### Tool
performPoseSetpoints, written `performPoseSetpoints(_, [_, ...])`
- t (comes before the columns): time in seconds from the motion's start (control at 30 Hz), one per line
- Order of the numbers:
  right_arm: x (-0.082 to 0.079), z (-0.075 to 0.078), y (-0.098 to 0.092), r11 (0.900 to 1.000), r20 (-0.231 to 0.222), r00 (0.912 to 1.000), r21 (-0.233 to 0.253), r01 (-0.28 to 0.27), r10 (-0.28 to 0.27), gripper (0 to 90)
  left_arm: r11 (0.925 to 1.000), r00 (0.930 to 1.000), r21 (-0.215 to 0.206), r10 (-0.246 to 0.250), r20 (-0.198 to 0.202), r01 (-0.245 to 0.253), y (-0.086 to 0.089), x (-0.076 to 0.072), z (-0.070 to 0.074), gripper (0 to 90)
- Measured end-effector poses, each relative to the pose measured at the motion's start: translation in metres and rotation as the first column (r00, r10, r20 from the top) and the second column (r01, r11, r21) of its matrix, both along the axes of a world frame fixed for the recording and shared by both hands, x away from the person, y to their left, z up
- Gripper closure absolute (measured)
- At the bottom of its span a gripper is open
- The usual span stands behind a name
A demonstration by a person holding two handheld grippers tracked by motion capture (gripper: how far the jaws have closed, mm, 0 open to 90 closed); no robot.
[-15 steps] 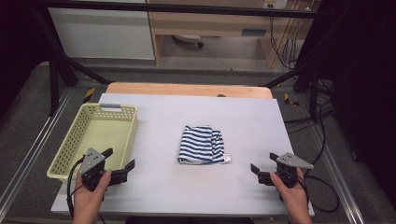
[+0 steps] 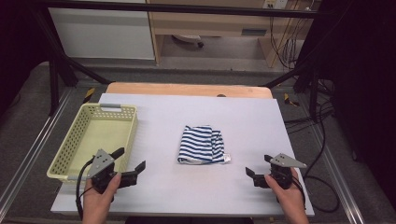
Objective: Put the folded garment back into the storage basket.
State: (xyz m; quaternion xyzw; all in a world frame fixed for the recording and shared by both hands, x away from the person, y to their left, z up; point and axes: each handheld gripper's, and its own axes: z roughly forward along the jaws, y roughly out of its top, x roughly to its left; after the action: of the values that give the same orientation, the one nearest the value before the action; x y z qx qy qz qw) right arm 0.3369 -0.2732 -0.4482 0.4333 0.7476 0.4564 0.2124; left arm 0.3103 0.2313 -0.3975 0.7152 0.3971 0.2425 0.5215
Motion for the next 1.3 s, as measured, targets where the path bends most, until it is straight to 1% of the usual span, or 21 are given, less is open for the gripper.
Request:
performPoseSetpoints(0.07, [0.000,0.000,0.001,1.000,-0.005,1.0000,-0.007,-0.003,0.003,4.7,0.9998,0.9998,0.011,-0.018,-0.003,0.018,-0.010,0.000,-0.001,7.7])
performPoseSetpoints(0.17, [0.001,0.000,0.002,1.000,-0.008,1.0000,0.008,-0.006,0.006,4.3,0.9981,0.9990,0.043,-0.044,-0.010,0.045,-0.027,0.000,-0.001,8.1])
performPoseSetpoints(0.27, [-0.001,0.002,0.004,1.000,-0.007,0.9999,0.006,0.012,-0.011,4.1,0.9961,0.9975,0.062,-0.060,-0.037,0.062,-0.041,0.003,-0.006,8.1])
performPoseSetpoints(0.33, [-0.001,0.004,0.005,0.999,-0.012,0.9992,0.008,0.038,-0.038,4.3,0.9925,0.9962,0.095,-0.071,-0.050,0.076,-0.049,0.005,-0.011,9.1])
performPoseSetpoints(0.4, [0.002,0.005,0.007,0.999,-0.039,0.9980,0.014,0.050,-0.049,4.7,0.9868,0.9936,0.129,-0.088,-0.071,0.097,-0.057,0.009,-0.016,9.8])
performPoseSetpoints(0.57, [0.003,0.004,0.009,0.999,-0.050,0.9974,0.005,0.052,-0.051,5.5,0.9759,0.9847,0.176,-0.106,-0.139,0.129,-0.072,0.025,-0.026,10.5])
performPoseSetpoints(0.67, [0.002,0.006,0.009,0.999,-0.051,0.9978,0.001,0.044,-0.043,6.1,0.9675,0.9804,0.206,-0.115,-0.160,0.147,-0.081,0.033,-0.031,12.5])
performPoseSetpoints(0.7, [0.002,0.006,0.009,0.999,-0.051,0.9978,0.001,0.044,-0.043,6.1,0.9675,0.9804,0.206,-0.115,-0.160,0.147,-0.081,0.033,-0.031,13.1])
performPoseSetpoints(0.73, [0.002,0.006,0.010,0.999,-0.061,0.9973,-0.006,0.042,-0.042,6.1,0.9579,0.9734,0.226,-0.136,-0.184,0.177,-0.084,0.039,-0.032,14.7])
performPoseSetpoints(0.8, [0.001,0.005,0.011,0.999,-0.073,0.9964,-0.021,0.042,-0.043,6.4,0.9475,0.9701,0.262,-0.132,-0.204,0.184,-0.086,0.045,-0.032,17.9])
performPoseSetpoints(0.87, [0.000,0.005,0.013,0.999,-0.077,0.9963,-0.026,0.036,-0.038,7.3,0.9457,0.9683,0.265,-0.132,-0.212,0.187,-0.087,0.048,-0.033,18.2])
performPoseSetpoints(0.9, [0.000,0.005,0.013,0.999,-0.076,0.9964,-0.022,0.034,-0.035,7.4,0.9448,0.9645,0.264,-0.134,-0.227,0.194,-0.091,0.051,-0.034,19.1])
performPoseSetpoints(1.0, [0.002,0.005,0.015,0.999,-0.074,0.9969,-0.024,0.025,-0.027,8.1,0.9423,0.9615,0.267,-0.138,-0.238,0.201,-0.097,0.054,-0.036,24.6])
performPoseSetpoints(1.03, [0.001,0.005,0.016,0.999,-0.080,0.9964,-0.022,0.027,-0.029,8.2,0.9345,0.9584,0.287,-0.140,-0.249,0.211,-0.103,0.057,-0.039,25.8])
performPoseSetpoints(1.07, [0.001,0.005,0.016,0.999,-0.079,0.9965,-0.024,0.026,-0.028,8.4,0.9309,0.9579,0.297,-0.138,-0.252,0.212,-0.105,0.058,-0.041,28.1])
performPoseSetpoints(1.13, [0.000,0.005,0.019,0.999,-0.079,0.9967,-0.036,0.019,-0.021,8.8,0.9295,0.9566,0.301,-0.135,-0.258,0.213,-0.108,0.059,-0.042,32.7])
performPoseSetpoints(1.17, [0.000,0.005,0.020,0.999,-0.077,0.9969,-0.044,0.011,-0.015,8.8,0.9242,0.9540,0.310,-0.141,-0.264,0.223,-0.114,0.062,-0.045,34.6])
performPoseSetpoints(1.2, [0.000,0.004,0.021,0.999,-0.074,0.9972,-0.049,0.007,-0.010,8.9,0.9205,0.9536,0.318,-0.144,-0.264,0.227,-0.117,0.062,-0.046,36.1])
performPoseSetpoints(1.23, [0.001,0.004,0.022,0.999,-0.079,0.9968,-0.051,0.004,-0.008,8.9,0.9205,0.9536,0.318,-0.144,-0.264,0.227,-0.117,0.062,-0.046,37.9])
performPoseSetpoints(1.27, [0.001,0.004,0.023,0.999,-0.078,0.9969,-0.054,0.001,-0.005,8.9,0.9134,0.9517,0.332,-0.147,-0.270,0.235,-0.123,0.064,-0.048,39.6])
performPoseSetpoints(1.3, [0.001,0.004,0.024,0.999,-0.080,0.9968,-0.051,0.000,-0.004,8.9,0.9125,0.9551,0.343,-0.135,-0.264,0.224,-0.126,0.065,-0.050,41.4])
